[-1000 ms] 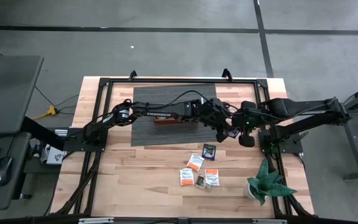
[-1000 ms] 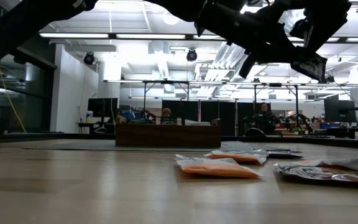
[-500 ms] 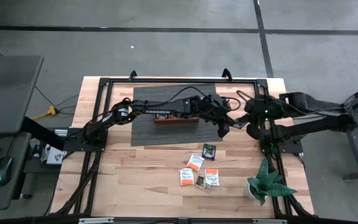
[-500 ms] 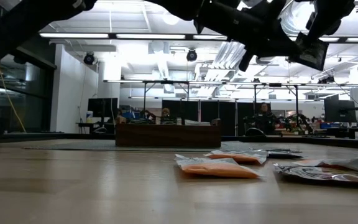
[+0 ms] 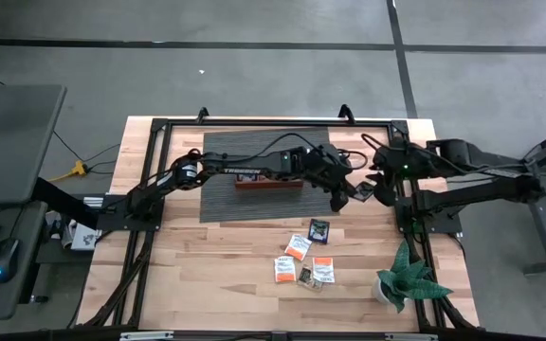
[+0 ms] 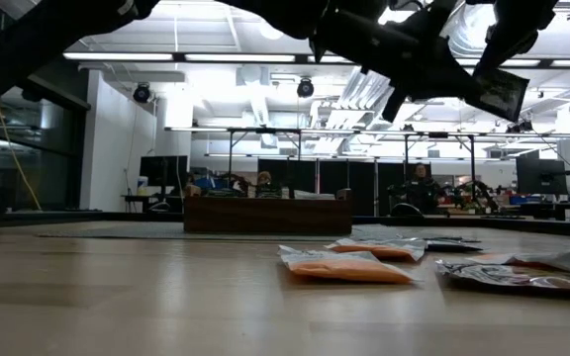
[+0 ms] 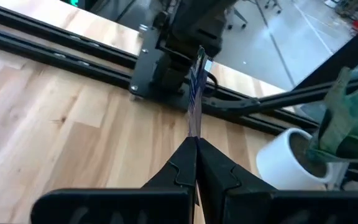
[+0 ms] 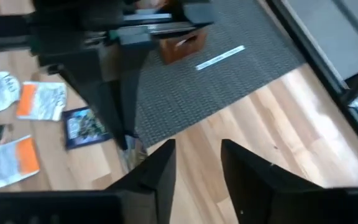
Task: Pick & Place Tea
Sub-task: Put the violet tea bag into the left section of the wooden organizer
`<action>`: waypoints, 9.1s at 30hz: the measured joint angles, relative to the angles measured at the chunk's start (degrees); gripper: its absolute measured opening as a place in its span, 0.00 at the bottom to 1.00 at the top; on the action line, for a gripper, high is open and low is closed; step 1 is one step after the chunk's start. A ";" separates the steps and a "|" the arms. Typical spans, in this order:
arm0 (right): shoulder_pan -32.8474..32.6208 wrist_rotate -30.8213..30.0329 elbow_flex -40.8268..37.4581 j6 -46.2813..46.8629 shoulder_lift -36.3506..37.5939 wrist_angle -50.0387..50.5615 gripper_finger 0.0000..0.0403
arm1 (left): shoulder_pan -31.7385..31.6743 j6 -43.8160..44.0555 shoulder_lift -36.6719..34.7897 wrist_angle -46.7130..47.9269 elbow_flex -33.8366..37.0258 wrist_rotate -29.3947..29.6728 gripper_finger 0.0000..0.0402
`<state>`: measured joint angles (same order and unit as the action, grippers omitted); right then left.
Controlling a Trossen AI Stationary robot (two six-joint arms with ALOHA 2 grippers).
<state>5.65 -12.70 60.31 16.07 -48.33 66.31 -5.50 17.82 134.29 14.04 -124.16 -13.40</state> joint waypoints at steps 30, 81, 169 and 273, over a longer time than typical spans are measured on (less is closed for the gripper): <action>10.58 -2.17 -0.04 3.42 5.60 1.55 0.42 | -12.27 -11.43 -16.40 1.57 12.16 -5.69 0.00; 11.30 2.71 -0.08 10.10 -9.17 -11.68 0.41 | -19.66 14.66 -58.95 -62.03 112.17 5.63 0.00; 11.30 3.45 -0.05 12.43 -9.30 -13.02 0.41 | -19.63 2.89 -49.76 -60.54 105.83 21.13 0.34; -14.31 12.03 -18.60 21.50 -45.82 -45.24 0.31 | 4.03 14.01 -55.66 -43.84 105.79 9.91 0.67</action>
<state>-8.66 -0.68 41.71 37.58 -94.15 21.07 -1.48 31.83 78.63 -29.80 -18.37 -3.49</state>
